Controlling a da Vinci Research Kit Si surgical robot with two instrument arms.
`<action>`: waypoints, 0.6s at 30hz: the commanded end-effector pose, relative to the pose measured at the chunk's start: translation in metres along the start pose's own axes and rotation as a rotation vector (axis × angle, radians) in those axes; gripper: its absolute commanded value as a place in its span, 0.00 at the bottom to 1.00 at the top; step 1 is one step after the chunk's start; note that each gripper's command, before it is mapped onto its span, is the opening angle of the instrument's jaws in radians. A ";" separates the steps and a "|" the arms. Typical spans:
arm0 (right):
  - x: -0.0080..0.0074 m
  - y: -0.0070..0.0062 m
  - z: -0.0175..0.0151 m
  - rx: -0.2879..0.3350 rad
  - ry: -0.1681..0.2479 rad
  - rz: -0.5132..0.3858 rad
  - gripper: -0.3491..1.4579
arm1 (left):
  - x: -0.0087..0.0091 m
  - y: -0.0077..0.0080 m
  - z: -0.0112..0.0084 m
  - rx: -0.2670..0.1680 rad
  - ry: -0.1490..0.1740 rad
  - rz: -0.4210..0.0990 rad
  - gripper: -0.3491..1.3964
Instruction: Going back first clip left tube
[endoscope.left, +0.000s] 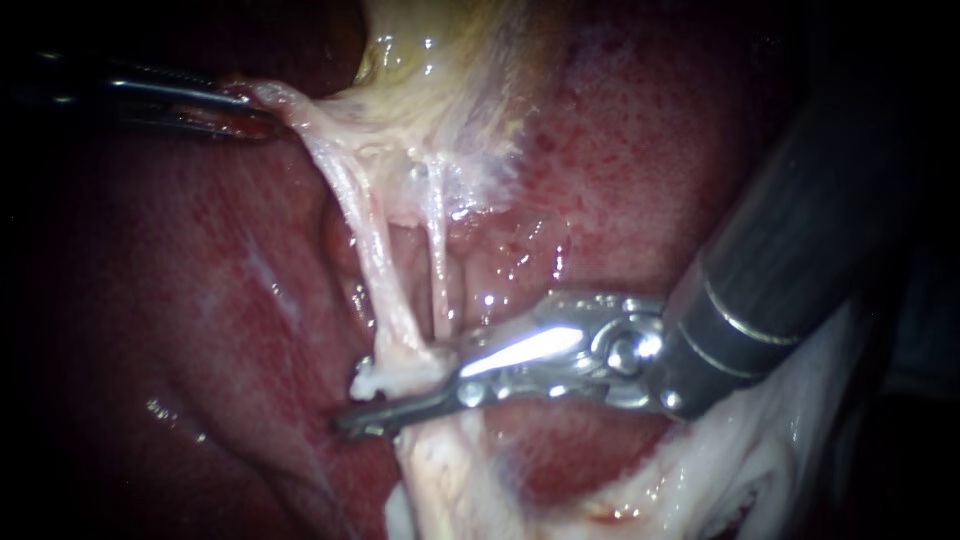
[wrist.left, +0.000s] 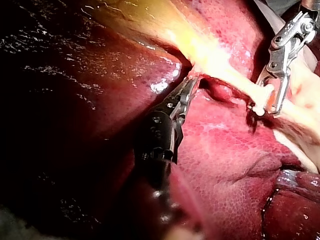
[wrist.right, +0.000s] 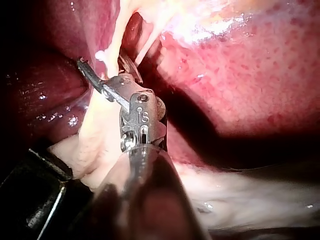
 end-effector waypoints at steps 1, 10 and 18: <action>-0.0001 0.0003 -0.0004 -0.024 0.012 -0.022 0.47 | 0.0000 0.0000 0.0000 0.000 0.000 0.000 0.00; -0.0005 -0.0004 -0.0045 -0.079 0.030 -0.189 0.47 | 0.0000 0.0000 -0.0001 0.000 0.000 0.000 0.00; -0.0007 -0.0019 -0.0111 -0.049 0.016 -0.376 0.47 | -0.0001 0.0000 -0.0003 -0.001 0.000 0.001 0.00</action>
